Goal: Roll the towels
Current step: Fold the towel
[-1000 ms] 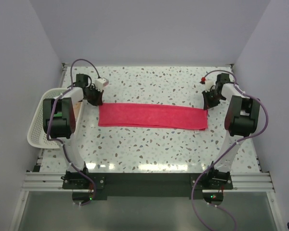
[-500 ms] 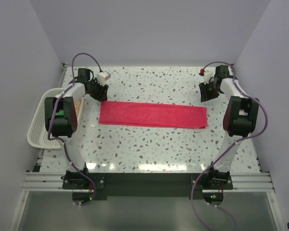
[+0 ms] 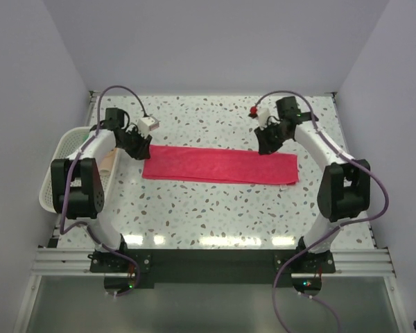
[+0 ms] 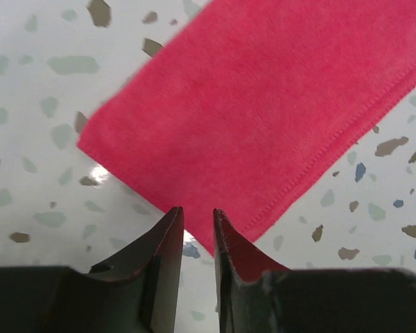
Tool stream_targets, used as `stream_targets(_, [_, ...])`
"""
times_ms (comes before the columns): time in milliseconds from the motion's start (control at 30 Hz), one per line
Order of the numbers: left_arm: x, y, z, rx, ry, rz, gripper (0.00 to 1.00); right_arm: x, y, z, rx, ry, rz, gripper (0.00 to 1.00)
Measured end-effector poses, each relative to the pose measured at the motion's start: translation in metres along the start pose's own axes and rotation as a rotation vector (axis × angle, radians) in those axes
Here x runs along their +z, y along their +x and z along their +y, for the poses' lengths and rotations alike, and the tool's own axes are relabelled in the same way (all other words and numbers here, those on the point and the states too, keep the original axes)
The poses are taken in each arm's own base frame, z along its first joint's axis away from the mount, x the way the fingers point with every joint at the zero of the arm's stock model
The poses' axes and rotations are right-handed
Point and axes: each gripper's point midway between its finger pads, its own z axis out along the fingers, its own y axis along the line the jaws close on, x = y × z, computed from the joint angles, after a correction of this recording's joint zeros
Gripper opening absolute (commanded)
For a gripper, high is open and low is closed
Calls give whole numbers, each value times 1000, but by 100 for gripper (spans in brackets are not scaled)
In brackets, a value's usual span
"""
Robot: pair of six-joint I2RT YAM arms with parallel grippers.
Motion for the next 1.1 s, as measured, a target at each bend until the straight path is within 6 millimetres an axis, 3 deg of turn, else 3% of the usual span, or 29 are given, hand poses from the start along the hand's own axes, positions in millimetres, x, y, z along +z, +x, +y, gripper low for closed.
stream_targets(100, [8,24,-16,-37,47,45,34,24,-2,55,-86,-104,36,18])
stream_targets(167, [11,37,-25,-61,73,68,35,36,1,81,-119,-149,65,18])
stream_targets(333, [15,50,-34,-87,100,89,29,62,1,122,-180,-205,98,21])
stream_targets(433, [15,50,-35,-87,101,88,31,77,-2,140,-220,-215,102,22])
stream_targets(633, [15,53,-32,-114,77,101,46,104,1,154,-250,-174,127,26])
stream_targets(1100, [17,67,-34,-244,40,138,53,132,6,150,-280,-79,156,28])
